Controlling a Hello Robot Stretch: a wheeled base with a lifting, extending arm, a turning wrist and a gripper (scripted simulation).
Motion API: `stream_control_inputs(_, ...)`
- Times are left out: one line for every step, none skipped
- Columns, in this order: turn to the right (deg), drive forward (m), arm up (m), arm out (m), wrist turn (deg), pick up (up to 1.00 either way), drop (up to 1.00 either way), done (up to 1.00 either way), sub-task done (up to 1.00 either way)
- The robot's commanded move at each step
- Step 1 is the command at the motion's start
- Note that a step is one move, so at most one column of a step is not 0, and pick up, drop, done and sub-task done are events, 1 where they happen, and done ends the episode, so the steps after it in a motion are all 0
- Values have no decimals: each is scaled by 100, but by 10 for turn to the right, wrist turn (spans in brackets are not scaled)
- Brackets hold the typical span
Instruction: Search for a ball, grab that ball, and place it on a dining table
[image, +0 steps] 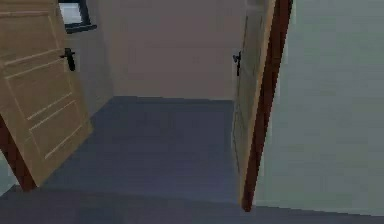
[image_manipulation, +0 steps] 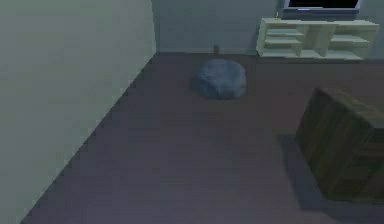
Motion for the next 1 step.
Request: stream_control_inputs(0,65,0,0,0,0,0,0,0)
